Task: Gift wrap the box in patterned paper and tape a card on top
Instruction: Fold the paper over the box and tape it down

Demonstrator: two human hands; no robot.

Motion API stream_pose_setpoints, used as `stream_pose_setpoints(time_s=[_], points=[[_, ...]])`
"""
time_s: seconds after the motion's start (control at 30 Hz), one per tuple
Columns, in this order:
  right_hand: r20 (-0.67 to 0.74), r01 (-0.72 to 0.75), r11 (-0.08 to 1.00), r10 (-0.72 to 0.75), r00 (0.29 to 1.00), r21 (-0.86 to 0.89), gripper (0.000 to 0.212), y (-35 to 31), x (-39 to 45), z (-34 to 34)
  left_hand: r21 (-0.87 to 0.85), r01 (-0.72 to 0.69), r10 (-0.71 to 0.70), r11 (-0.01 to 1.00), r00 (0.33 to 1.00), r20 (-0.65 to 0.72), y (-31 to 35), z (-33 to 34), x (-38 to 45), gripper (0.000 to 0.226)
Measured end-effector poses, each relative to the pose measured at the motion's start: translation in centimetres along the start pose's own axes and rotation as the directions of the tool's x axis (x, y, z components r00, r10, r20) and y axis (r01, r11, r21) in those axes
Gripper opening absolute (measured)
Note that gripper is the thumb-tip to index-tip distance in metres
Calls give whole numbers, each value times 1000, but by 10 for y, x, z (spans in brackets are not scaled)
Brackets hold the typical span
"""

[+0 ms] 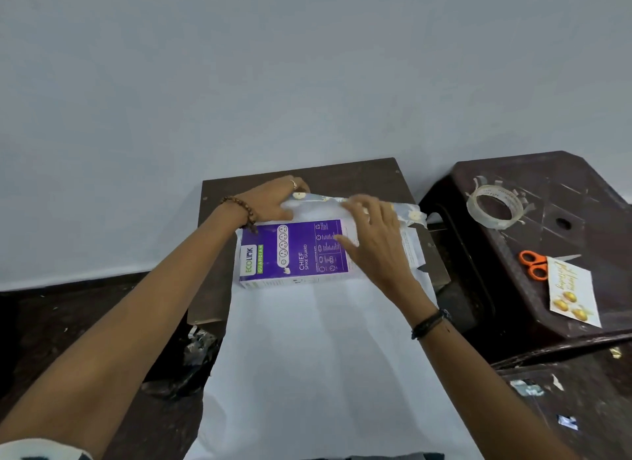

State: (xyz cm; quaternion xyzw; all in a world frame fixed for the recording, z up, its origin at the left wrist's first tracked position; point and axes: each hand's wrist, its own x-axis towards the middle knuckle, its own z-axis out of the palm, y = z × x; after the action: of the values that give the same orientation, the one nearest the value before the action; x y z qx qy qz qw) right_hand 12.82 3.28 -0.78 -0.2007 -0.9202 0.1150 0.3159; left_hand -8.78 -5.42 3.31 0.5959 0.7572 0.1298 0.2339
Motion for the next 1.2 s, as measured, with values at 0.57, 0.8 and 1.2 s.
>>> stream_pose_setpoints(time_s=[0.57, 0.8, 1.2], points=[[205, 68, 971, -20, 979, -230, 12, 8, -31, -2, 410, -39, 246, 911, 850, -465, 8, 103, -85, 30], [230, -86, 993, 103, 968, -85, 23, 10, -53, 1, -408, 126, -409, 904, 526, -746, 43, 135, -75, 34], [389, -143, 986, 167, 906, -90, 52, 8, -51, -4, -974, -77, -977, 211, 2, -211, 47, 149, -96, 34]])
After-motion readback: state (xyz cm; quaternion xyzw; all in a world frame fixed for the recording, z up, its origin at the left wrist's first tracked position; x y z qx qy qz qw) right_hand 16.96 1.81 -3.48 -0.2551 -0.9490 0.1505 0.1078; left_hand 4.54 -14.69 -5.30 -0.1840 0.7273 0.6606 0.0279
